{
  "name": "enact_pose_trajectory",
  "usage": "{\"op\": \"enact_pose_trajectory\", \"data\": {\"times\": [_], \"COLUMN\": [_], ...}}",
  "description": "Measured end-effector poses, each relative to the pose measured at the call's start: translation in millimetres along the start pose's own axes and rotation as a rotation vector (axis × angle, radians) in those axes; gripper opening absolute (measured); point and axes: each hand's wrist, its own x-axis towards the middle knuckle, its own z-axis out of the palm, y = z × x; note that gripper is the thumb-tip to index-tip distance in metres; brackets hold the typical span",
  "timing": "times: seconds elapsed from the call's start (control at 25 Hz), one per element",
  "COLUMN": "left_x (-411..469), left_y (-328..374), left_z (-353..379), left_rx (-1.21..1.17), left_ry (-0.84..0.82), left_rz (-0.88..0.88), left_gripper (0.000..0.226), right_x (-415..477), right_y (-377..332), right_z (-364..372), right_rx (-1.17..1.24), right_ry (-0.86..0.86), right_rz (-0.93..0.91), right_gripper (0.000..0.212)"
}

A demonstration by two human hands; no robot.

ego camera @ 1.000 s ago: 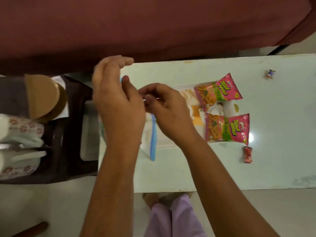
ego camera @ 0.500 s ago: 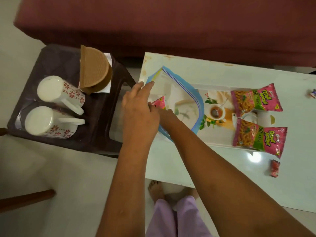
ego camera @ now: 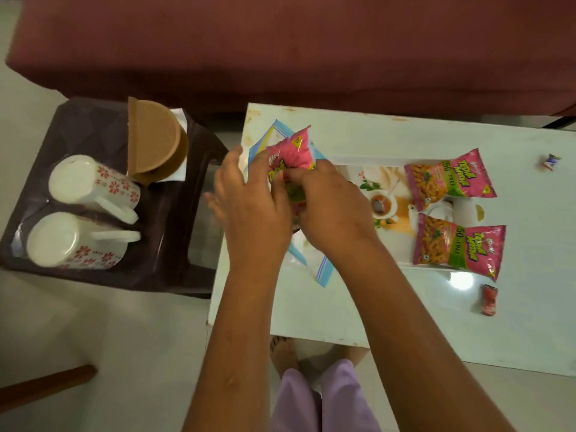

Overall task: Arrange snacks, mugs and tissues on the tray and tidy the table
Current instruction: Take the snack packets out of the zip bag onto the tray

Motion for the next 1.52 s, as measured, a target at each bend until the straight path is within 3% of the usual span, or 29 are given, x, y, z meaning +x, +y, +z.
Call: {"op": "enact_pose_trajectory", "data": {"times": [0.08, 0.16, 0.28, 0.4, 0.52, 0.64, 0.76, 0.92, 1.28, 1.52], "left_x": [-2.0, -8.0, -21.5, -30.1, -36.4, -45.6, -46.0, -32.1, -27.1, -27.4], "left_y": [15.9, 37.9, 76.7, 112.2, 135.6, 137.0, 128.1, 119.2, 111.0, 108.3], "left_z": [1.1, 3.7, 18.1, 48.6, 100.5, 156.1, 197.7, 235.6, 263.0, 267.7], "left_rx": [-0.047, -0.115, -0.289, -0.470, -0.324, -0.159, -0.194, -0.219, -0.322, -0.416], "left_ry": [0.080, 0.154, 0.156, -0.113, -0.446, -0.605, -0.723, -0.708, -0.741, -0.712], "left_rz": [0.003, 0.058, 0.150, 0.154, 0.121, 0.156, 0.112, 0.133, 0.068, 0.021], "left_gripper": [0.037, 0.036, 0.036, 0.042, 0.063, 0.064, 0.059, 0.056, 0.048, 0.047], "right_x": [-17.7, -29.9, -43.7, -48.8, -52.0, -48.6, -36.8, -19.7, -17.6, -31.6], "right_y": [18.6, 47.2, 97.8, 138.3, 171.5, 194.9, 217.8, 238.2, 241.9, 244.6], "right_z": [-36.0, -64.3, -71.0, -39.4, 4.1, 37.6, 55.8, 59.5, 51.9, 43.7], "right_rx": [0.232, 0.619, 1.027, 1.257, 1.446, 1.394, 1.294, 1.047, 0.699, 0.219], "right_ry": [0.057, 0.156, 0.472, 0.708, 0.812, 0.890, 0.926, 0.895, 0.732, 0.458], "right_rz": [0.026, 0.064, 0.151, 0.356, 0.517, 0.648, 0.715, 0.763, 0.856, 0.916], "right_gripper": [0.055, 0.058, 0.064, 0.088, 0.095, 0.091, 0.086, 0.082, 0.078, 0.079]}}
